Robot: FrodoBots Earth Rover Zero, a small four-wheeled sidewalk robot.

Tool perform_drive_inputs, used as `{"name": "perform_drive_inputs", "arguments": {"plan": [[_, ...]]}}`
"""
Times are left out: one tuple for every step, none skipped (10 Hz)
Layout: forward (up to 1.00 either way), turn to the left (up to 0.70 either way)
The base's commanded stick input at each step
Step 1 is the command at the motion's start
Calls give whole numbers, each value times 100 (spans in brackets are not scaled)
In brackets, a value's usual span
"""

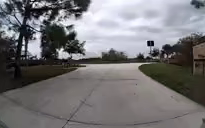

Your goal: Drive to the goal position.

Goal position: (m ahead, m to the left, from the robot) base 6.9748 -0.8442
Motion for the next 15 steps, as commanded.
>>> {"name": "perform_drive_inputs", "arguments": {"plan": [[85, 0], [85, 0], [85, 0], [85, 0], [85, 0], [85, 0], [85, 0], [85, 0], [85, 0], [85, 0], [85, 0], [85, -18], [85, -34], [85, -34], [85, -23]]}}
